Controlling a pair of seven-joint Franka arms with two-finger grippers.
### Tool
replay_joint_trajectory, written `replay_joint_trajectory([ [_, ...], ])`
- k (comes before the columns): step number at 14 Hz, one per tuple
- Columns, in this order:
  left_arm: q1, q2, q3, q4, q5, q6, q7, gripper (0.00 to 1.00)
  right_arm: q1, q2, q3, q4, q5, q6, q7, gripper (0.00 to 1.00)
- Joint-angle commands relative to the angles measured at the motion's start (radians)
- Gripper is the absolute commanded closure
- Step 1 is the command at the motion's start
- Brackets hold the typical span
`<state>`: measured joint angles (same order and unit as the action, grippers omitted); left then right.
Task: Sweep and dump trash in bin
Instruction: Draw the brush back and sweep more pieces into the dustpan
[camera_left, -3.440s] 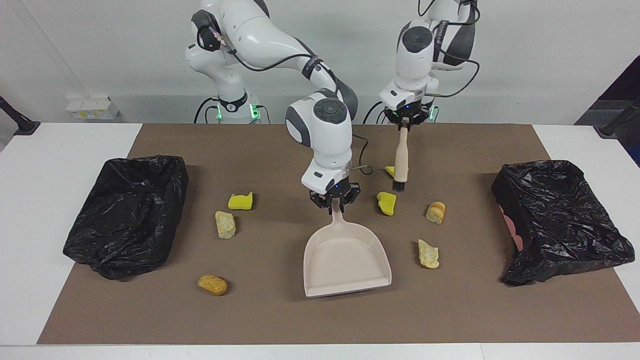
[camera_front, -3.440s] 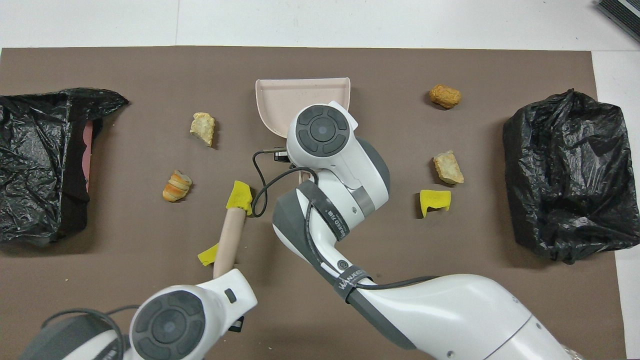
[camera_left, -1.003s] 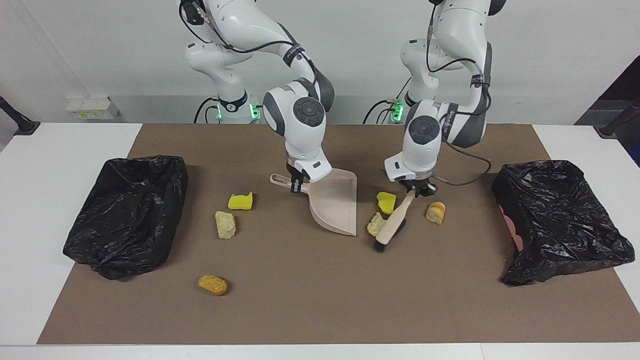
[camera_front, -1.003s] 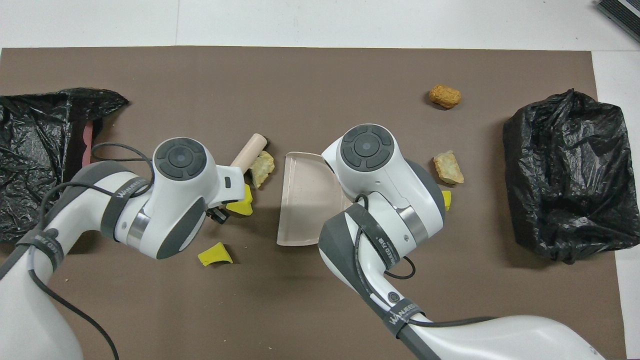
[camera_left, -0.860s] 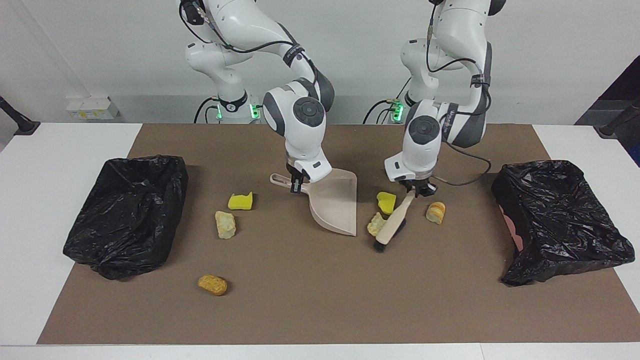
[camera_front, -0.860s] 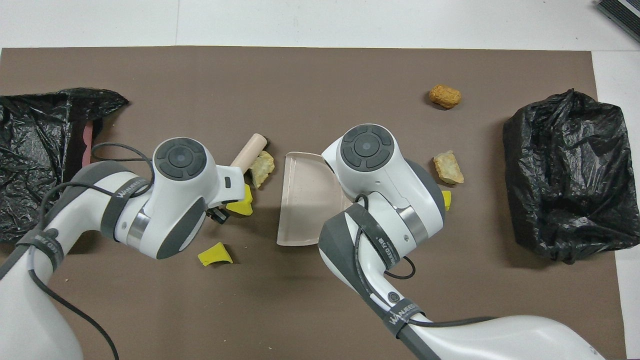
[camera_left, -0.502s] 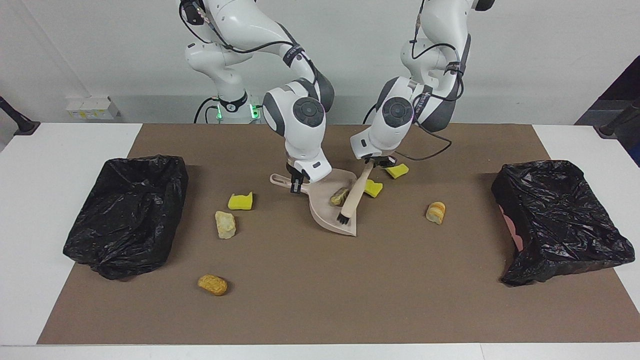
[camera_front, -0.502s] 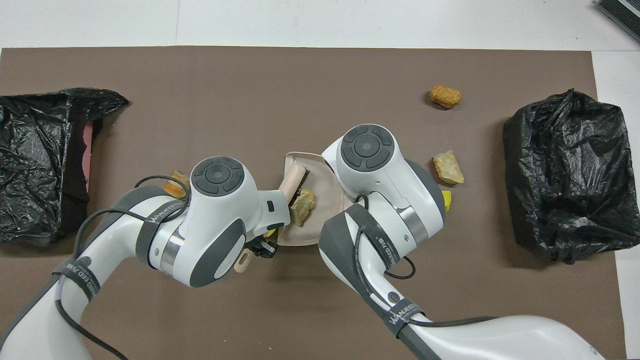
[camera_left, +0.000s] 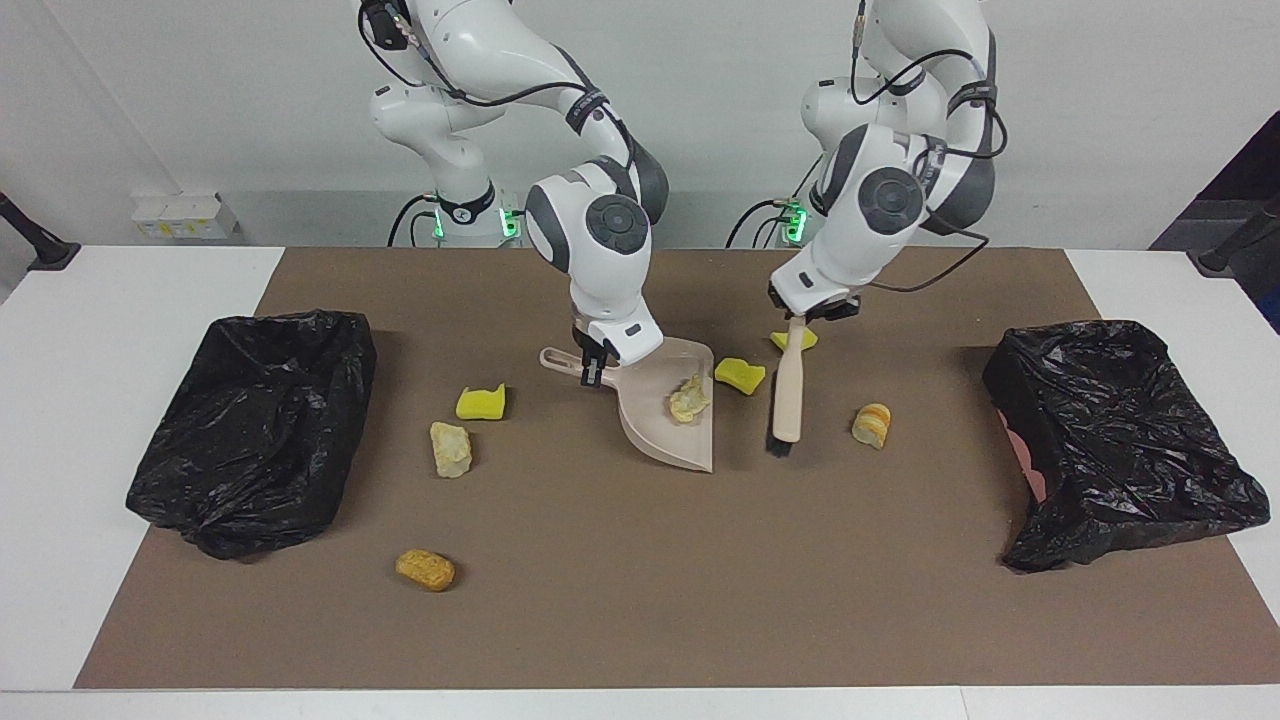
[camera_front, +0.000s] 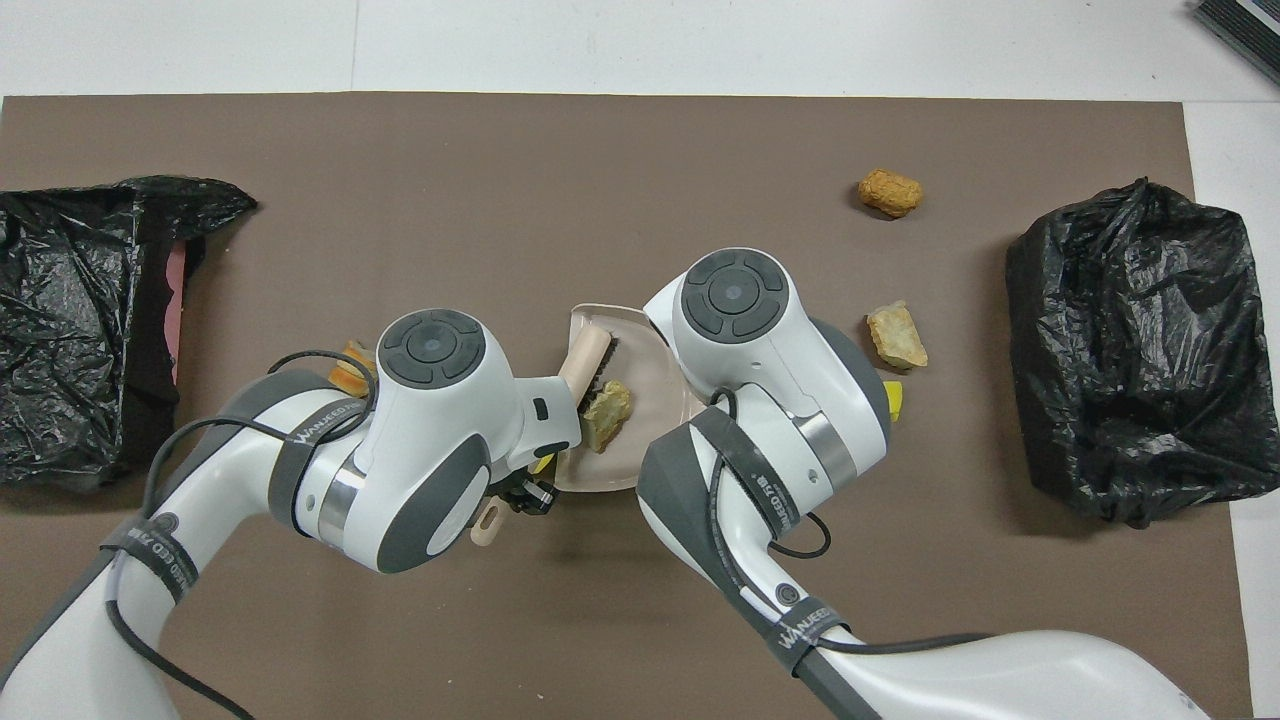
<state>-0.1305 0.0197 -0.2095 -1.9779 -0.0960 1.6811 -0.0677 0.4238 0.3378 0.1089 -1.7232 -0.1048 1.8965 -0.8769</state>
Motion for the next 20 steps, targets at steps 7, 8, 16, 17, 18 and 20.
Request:
replay_joint_trajectory([
  [7, 0.011, -0.122, 0.125, -0.258, 0.240, 0.150, -0.206, 1.00, -0.008, -0.023, 0.006, -0.033, -0.015, 0.024, -0.014, 1.00],
  [8, 0.011, -0.118, 0.127, -0.263, 0.240, 0.161, -0.234, 1.00, -0.008, -0.023, 0.006, -0.033, -0.015, 0.024, -0.014, 1.00],
  [16, -0.032, -0.118, 0.082, -0.352, 0.211, 0.206, -0.254, 1.00, -0.008, -0.022, 0.006, -0.033, -0.015, 0.030, -0.014, 1.00],
  [17, -0.037, -0.119, 0.058, -0.360, 0.173, 0.209, -0.257, 1.00, -0.008, -0.022, 0.006, -0.033, -0.015, 0.030, -0.014, 1.00],
  [18, -0.037, -0.125, 0.026, -0.361, 0.121, 0.212, -0.259, 1.00, -0.008, -0.022, 0.006, -0.033, -0.015, 0.030, -0.014, 1.00],
  [20, -0.037, -0.126, -0.049, -0.361, 0.046, 0.232, -0.320, 1.00, -0.010, -0.022, 0.006, -0.033, -0.015, 0.032, -0.016, 1.00],
])
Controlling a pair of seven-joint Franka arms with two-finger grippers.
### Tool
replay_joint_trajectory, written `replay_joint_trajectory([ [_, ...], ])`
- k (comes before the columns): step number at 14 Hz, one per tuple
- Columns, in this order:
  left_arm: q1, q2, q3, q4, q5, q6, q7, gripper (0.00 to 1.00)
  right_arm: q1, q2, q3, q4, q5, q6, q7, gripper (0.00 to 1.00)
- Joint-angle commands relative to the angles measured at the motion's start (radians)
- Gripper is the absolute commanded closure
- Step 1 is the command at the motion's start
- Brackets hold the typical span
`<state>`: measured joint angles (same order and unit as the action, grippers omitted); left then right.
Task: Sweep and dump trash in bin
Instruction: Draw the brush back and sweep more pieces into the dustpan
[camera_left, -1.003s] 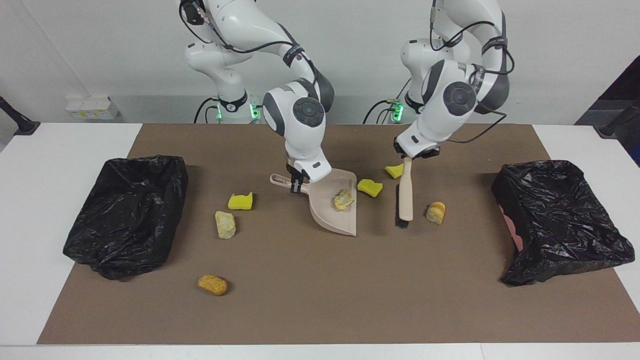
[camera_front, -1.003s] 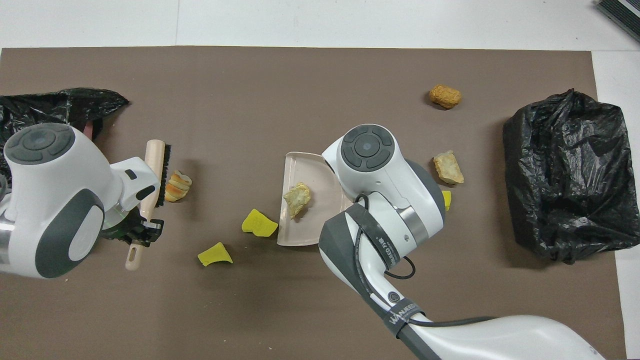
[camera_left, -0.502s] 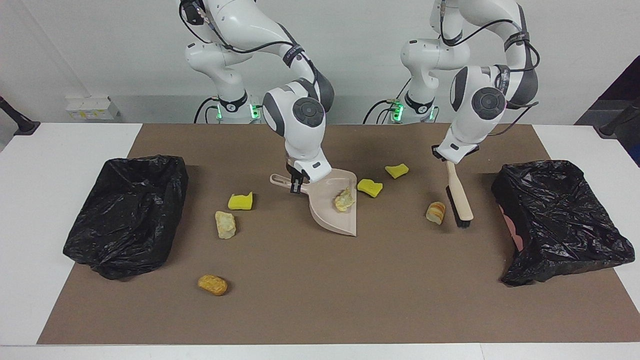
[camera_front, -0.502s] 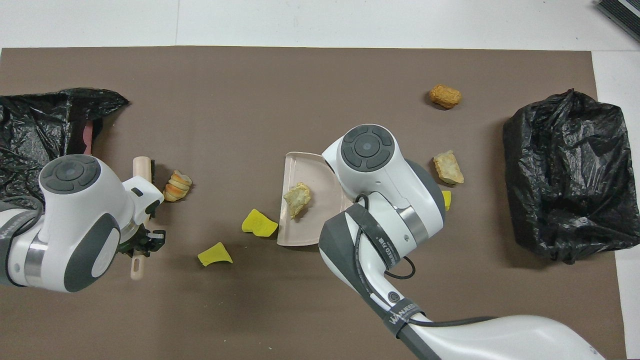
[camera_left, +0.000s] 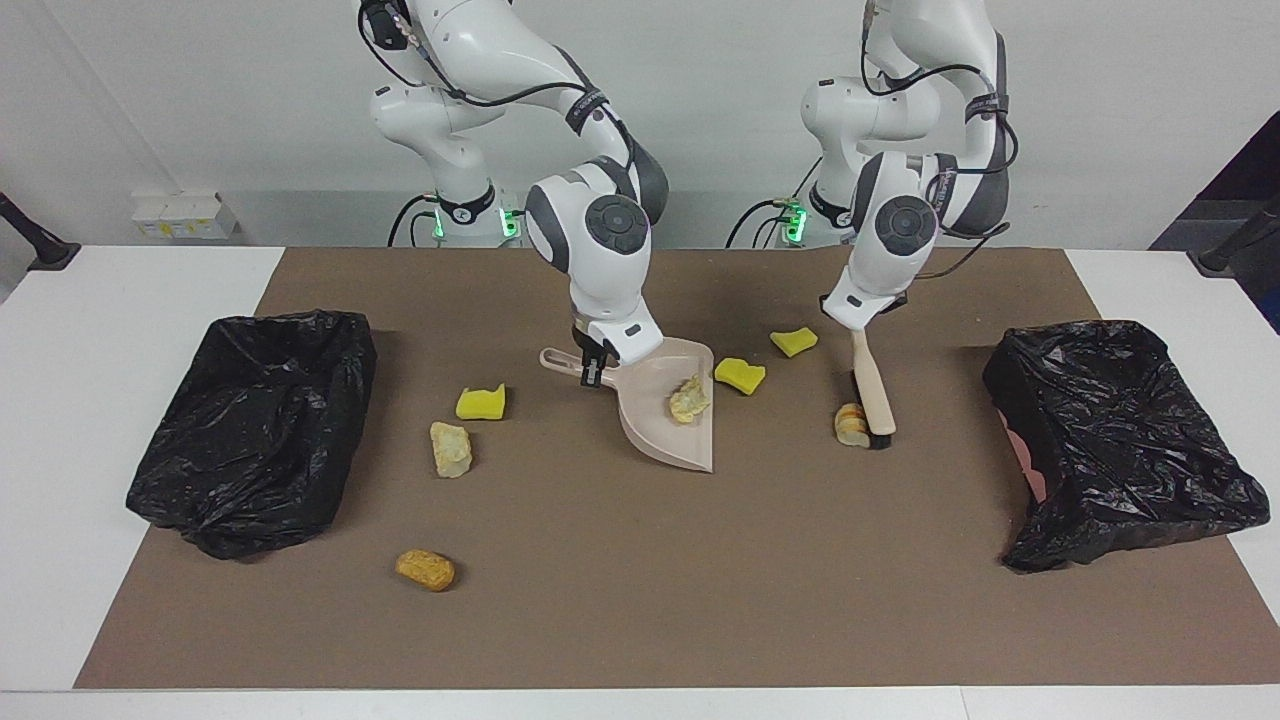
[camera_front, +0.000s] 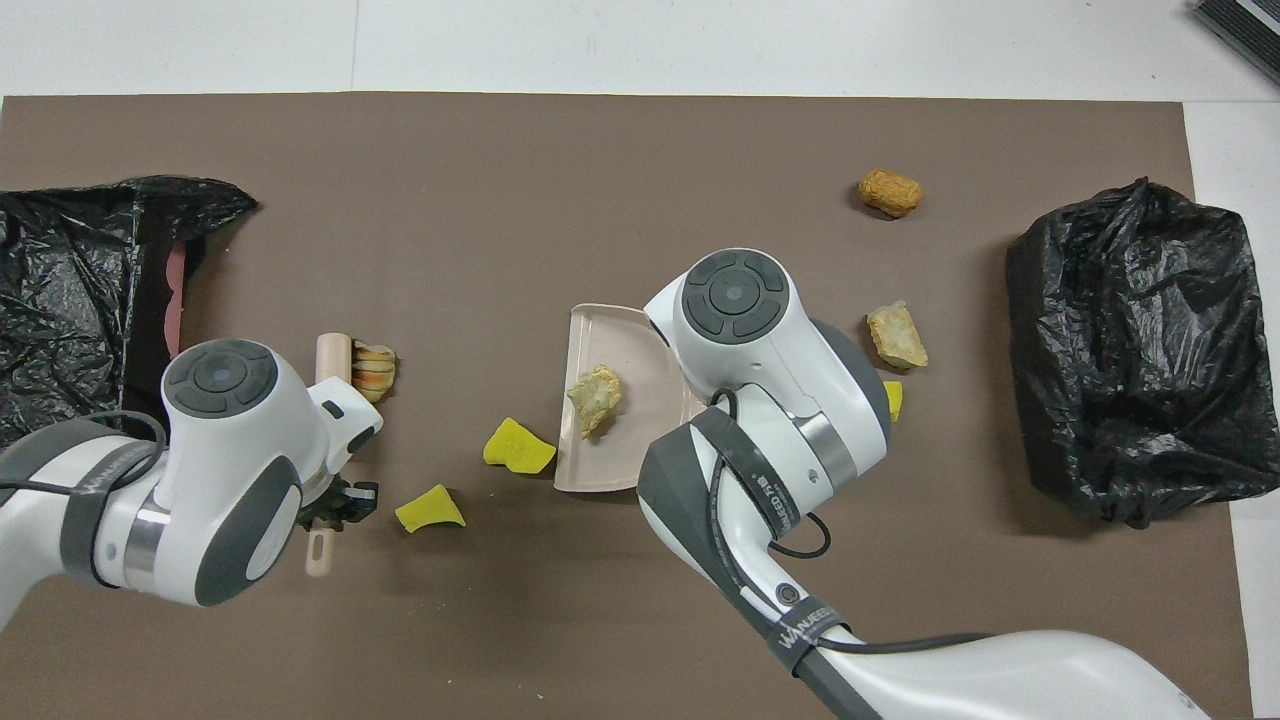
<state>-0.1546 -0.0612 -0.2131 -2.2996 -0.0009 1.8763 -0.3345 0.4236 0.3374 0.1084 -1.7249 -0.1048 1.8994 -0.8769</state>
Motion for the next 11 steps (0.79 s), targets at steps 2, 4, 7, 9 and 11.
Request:
replay_joint_trajectory([
  [2, -0.014, -0.025, -0.135, -0.038, -0.060, 0.075, -0.148, 1.00, -0.013, -0.021, 0.007, -0.031, -0.015, 0.039, -0.034, 1.00],
  [4, -0.016, -0.022, -0.178, -0.035, -0.111, 0.112, -0.201, 1.00, -0.003, -0.023, 0.008, -0.031, -0.015, 0.044, -0.043, 1.00],
  [7, -0.016, -0.026, -0.267, -0.031, -0.146, 0.122, -0.228, 1.00, -0.002, -0.023, 0.008, -0.033, -0.015, 0.052, -0.045, 1.00],
  [9, -0.019, -0.032, -0.298, -0.027, -0.146, 0.115, -0.233, 1.00, -0.003, -0.020, 0.008, -0.031, -0.015, 0.072, -0.045, 1.00],
  [11, -0.046, -0.034, -0.299, -0.018, -0.137, 0.106, -0.242, 1.00, -0.003, -0.020, 0.008, -0.031, -0.013, 0.070, -0.045, 1.00],
])
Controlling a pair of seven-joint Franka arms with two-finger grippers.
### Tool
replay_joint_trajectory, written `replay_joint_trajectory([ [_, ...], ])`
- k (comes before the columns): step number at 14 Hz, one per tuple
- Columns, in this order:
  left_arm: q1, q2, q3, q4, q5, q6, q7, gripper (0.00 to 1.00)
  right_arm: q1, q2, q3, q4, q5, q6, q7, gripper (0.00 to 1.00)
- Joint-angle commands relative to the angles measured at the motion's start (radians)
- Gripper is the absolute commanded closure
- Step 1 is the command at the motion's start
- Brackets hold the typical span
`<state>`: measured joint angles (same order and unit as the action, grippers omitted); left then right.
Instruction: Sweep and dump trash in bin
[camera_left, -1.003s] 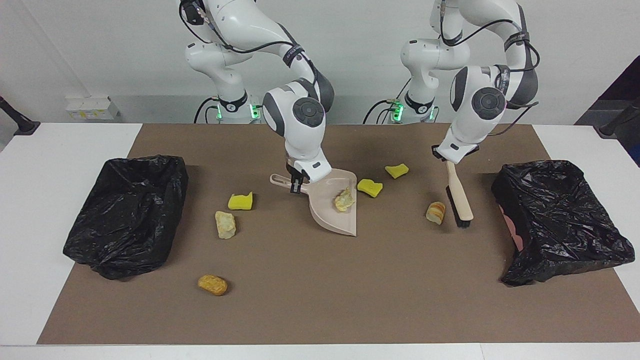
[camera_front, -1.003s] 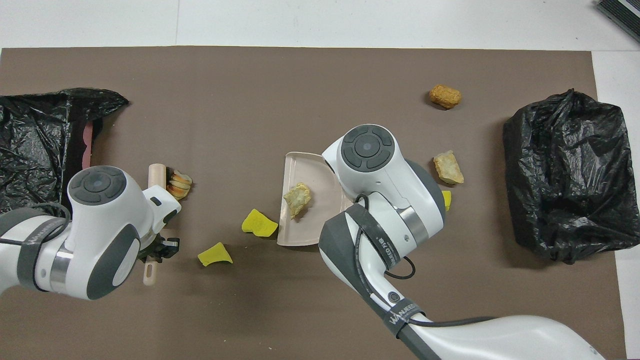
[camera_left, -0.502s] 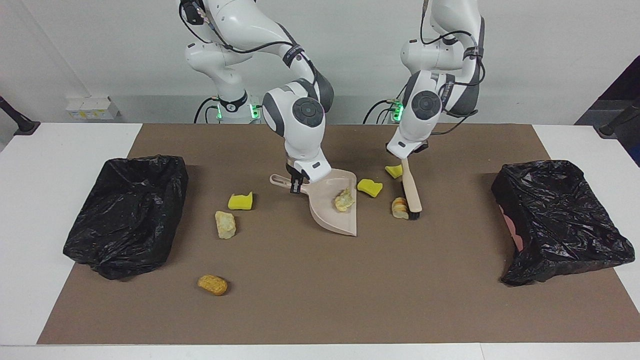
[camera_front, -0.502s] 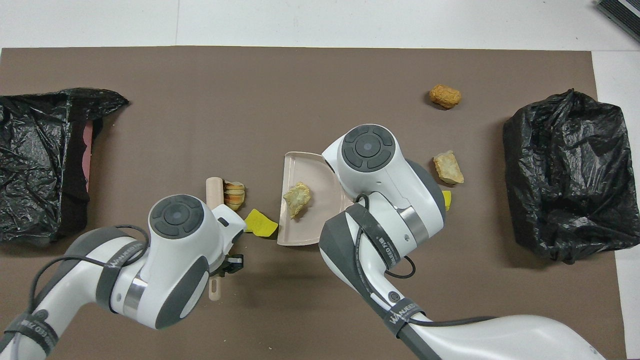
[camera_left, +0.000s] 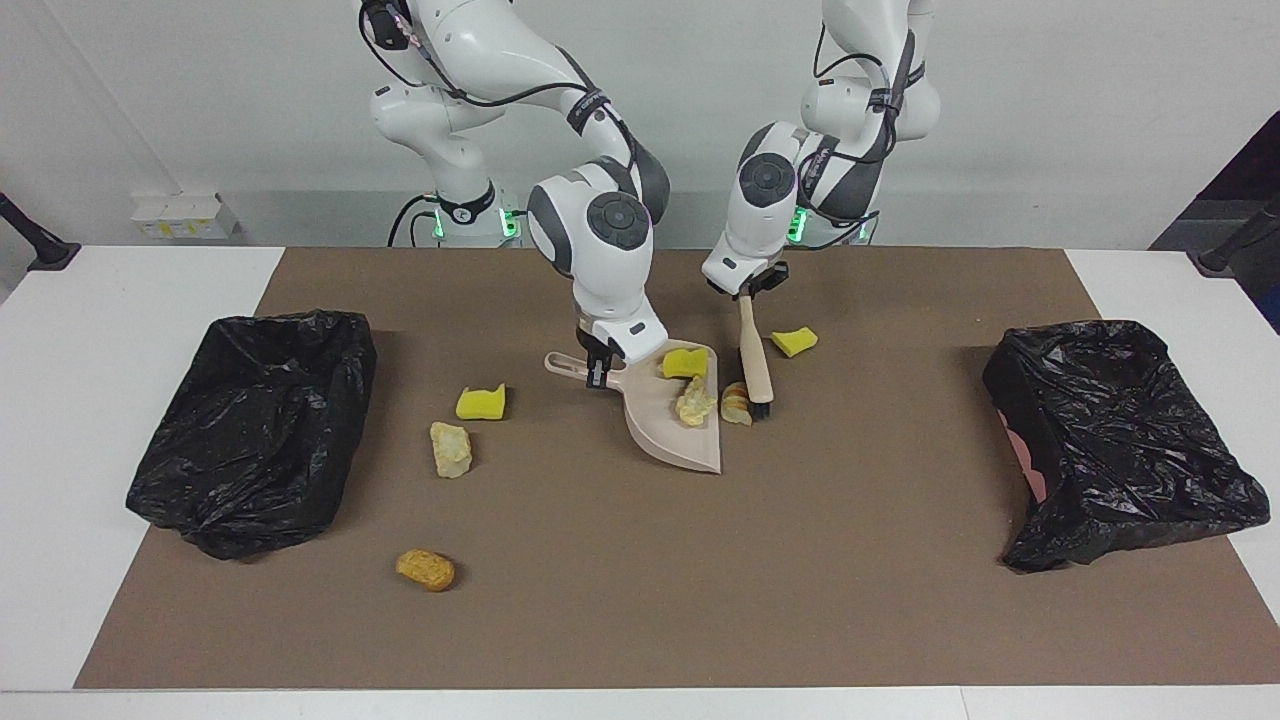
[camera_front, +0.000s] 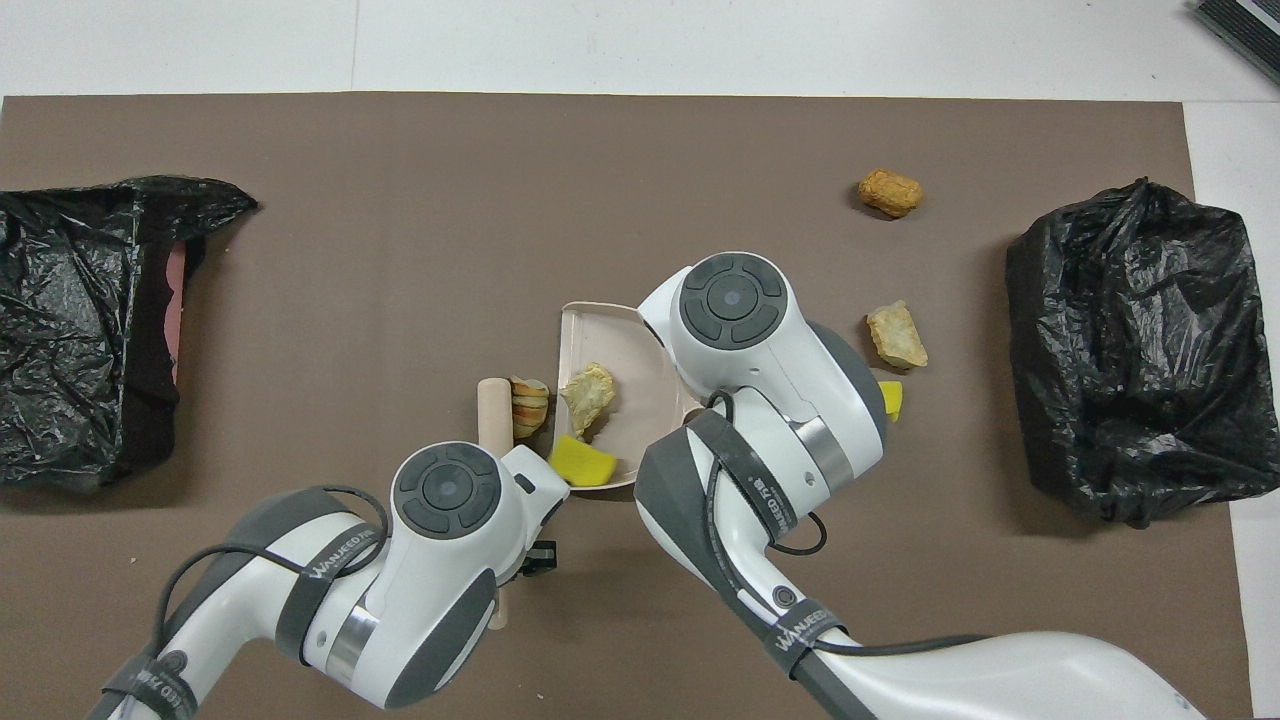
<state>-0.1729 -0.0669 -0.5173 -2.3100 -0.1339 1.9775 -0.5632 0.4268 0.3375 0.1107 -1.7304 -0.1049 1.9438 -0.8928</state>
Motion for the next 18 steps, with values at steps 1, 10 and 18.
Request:
replay_joint_trajectory([
  [1, -0.043, -0.031, 0.005, -0.008, -0.003, 0.004, -0.015, 1.00, -0.008, -0.020, 0.006, -0.026, -0.013, 0.023, -0.029, 1.00],
  [10, -0.062, -0.002, -0.003, 0.024, -0.060, 0.043, -0.087, 1.00, -0.010, -0.020, 0.004, -0.026, -0.013, 0.009, -0.029, 1.00],
  [18, -0.091, 0.027, 0.011, 0.110, -0.240, 0.054, 0.037, 1.00, -0.023, -0.040, 0.006, -0.116, 0.033, 0.161, -0.029, 1.00],
])
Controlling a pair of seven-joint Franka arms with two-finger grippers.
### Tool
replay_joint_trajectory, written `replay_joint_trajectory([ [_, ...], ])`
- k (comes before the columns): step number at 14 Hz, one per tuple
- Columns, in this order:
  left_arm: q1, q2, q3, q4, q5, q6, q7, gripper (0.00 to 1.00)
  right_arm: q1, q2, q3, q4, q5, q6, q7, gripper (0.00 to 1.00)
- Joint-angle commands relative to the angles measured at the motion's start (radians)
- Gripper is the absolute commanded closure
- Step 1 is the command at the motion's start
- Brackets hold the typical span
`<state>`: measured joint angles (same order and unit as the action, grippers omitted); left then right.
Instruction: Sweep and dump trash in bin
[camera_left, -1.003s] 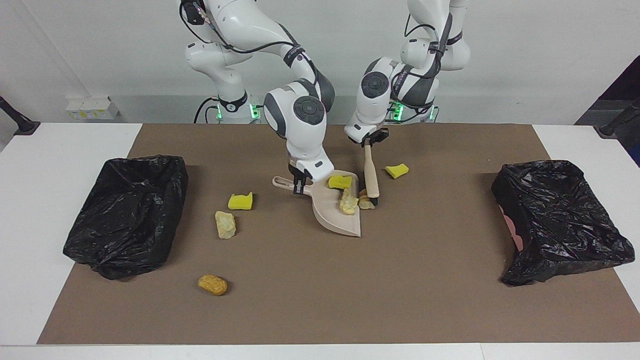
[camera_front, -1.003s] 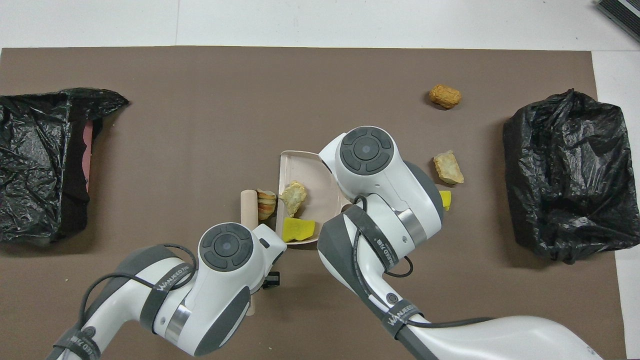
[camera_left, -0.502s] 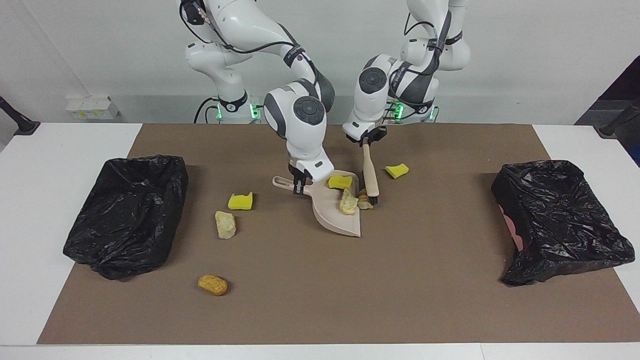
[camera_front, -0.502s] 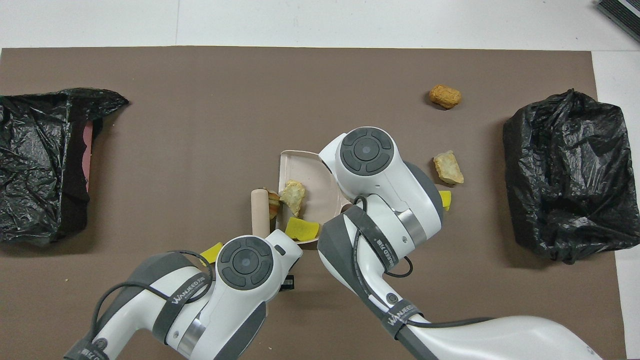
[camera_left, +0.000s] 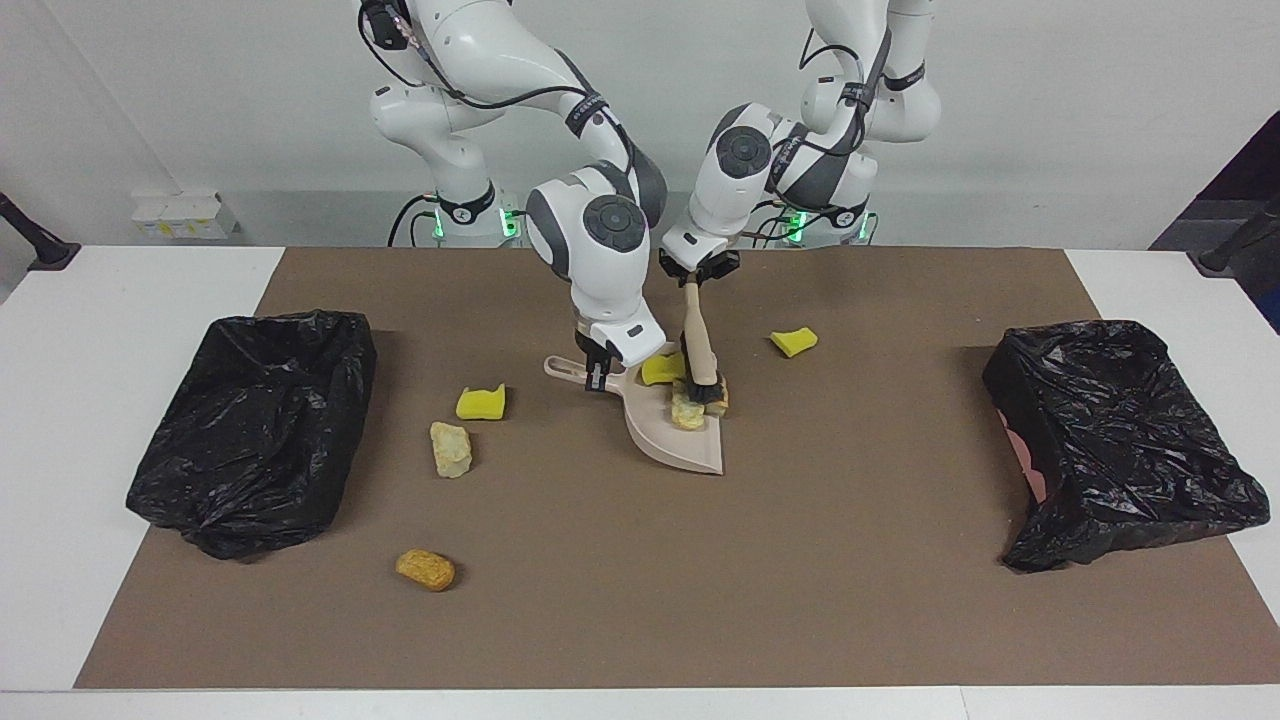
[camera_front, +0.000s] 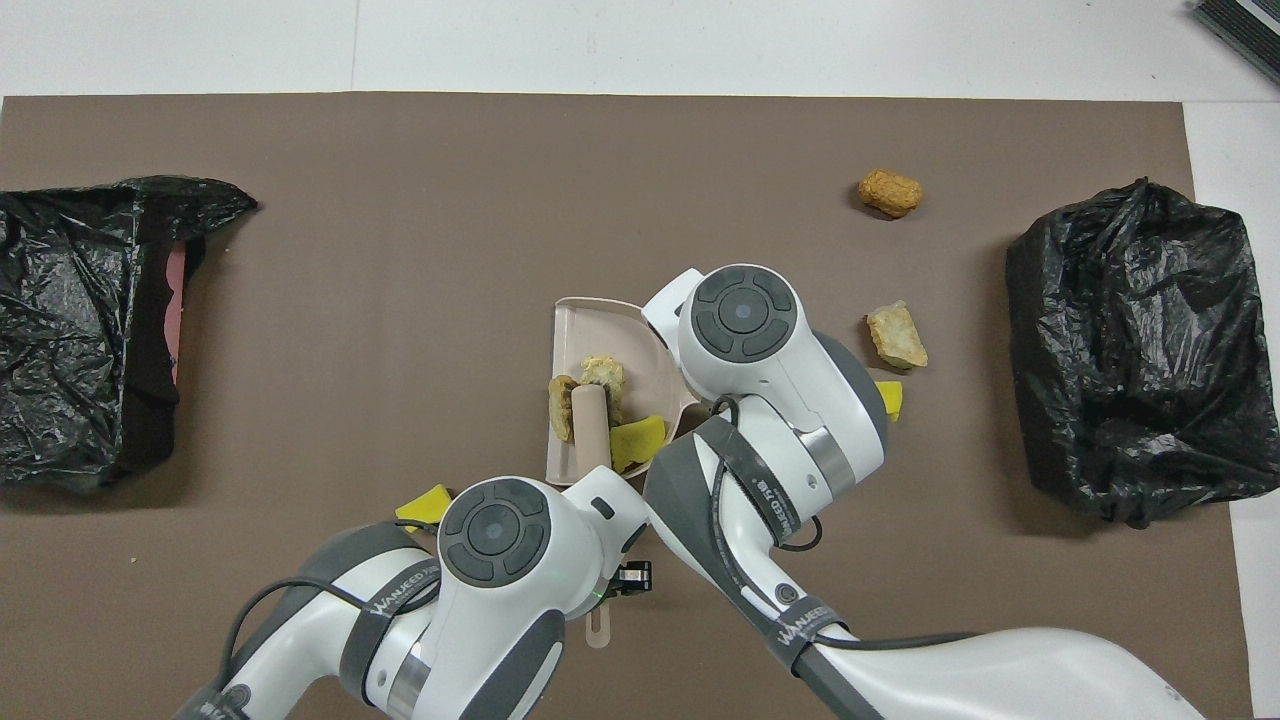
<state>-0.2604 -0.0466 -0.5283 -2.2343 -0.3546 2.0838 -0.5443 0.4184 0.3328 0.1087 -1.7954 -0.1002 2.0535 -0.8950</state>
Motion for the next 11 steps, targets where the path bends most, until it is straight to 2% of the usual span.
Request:
replay_joint_trajectory([
  [1, 0.004, -0.015, 0.034, 0.051, -0.021, -0.124, 0.020, 1.00, -0.017, -0.035, 0.008, -0.052, 0.043, 0.060, -0.025, 1.00],
  [2, 0.010, -0.033, 0.062, 0.080, -0.021, -0.211, 0.018, 1.00, -0.017, -0.035, 0.008, -0.052, 0.050, 0.069, -0.025, 1.00],
  [5, 0.013, -0.133, 0.123, 0.081, -0.020, -0.396, -0.011, 1.00, -0.020, -0.032, 0.008, -0.045, 0.048, 0.063, -0.060, 1.00],
  [7, 0.013, -0.183, 0.123, 0.061, -0.011, -0.511, -0.173, 1.00, -0.018, -0.035, 0.008, -0.045, 0.050, 0.053, -0.071, 1.00],
  [11, 0.013, -0.304, 0.119, -0.078, -0.009, -0.501, -0.536, 1.00, -0.018, -0.038, 0.008, -0.055, 0.050, 0.047, -0.093, 1.00],
])
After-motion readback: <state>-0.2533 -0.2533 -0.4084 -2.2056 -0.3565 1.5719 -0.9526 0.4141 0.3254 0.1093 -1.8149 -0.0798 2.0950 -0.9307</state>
